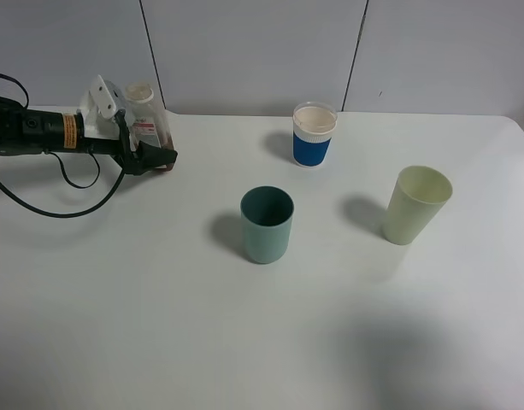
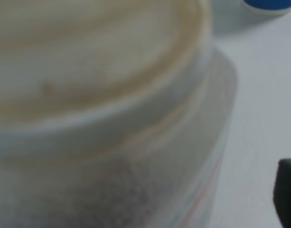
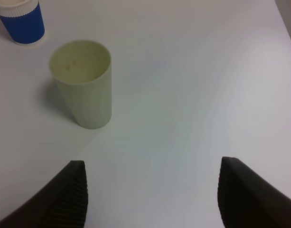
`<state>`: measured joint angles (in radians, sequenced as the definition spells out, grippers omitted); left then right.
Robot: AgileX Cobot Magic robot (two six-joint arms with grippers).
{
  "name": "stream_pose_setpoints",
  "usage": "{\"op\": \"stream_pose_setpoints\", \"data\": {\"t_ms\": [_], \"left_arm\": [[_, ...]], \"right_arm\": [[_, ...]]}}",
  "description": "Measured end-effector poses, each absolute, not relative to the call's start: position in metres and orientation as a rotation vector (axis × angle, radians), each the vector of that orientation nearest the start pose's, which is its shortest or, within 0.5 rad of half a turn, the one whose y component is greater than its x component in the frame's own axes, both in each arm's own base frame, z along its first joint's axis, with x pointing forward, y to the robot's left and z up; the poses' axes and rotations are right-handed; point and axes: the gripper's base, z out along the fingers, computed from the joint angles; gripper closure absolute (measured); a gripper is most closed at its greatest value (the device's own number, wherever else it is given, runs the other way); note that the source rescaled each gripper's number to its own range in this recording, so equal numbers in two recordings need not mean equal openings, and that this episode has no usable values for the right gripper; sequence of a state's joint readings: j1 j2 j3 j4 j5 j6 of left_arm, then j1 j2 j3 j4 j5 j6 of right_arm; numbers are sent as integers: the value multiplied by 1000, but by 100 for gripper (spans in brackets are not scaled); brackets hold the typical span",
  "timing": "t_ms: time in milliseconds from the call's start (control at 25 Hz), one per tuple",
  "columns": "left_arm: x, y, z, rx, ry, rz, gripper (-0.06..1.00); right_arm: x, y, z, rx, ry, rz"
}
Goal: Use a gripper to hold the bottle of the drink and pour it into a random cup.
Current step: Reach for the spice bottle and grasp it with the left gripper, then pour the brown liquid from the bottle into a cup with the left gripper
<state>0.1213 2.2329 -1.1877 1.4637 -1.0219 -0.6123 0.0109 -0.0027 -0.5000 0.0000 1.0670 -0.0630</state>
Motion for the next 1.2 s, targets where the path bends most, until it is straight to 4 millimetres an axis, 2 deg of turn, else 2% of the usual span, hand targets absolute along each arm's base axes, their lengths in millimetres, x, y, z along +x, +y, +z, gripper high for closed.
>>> {"op": "stream_pose_setpoints", "data": {"t_ms": [120, 360, 440, 520, 600, 1200], "left_arm": [[406, -29, 90, 1035, 1731, -650, 24], [406, -29, 88, 1034, 1738, -652, 49], [407, -28, 86, 1033, 1749, -644, 62], [407, -28, 85, 1033, 1757, -636, 82], [407, -28, 85, 1031, 1759, -633, 91], [412, -31, 87, 935, 1798, -630, 91]], "right_arm": [[-6, 0, 277, -76, 2047, -33], [-6, 0, 277, -76, 2047, -33], [-6, 0, 277, -76, 2047, -33], [-6, 0, 277, -76, 2047, -33], [-6, 0, 277, -76, 2047, -33], [-6, 0, 277, -76, 2047, -33]]}}
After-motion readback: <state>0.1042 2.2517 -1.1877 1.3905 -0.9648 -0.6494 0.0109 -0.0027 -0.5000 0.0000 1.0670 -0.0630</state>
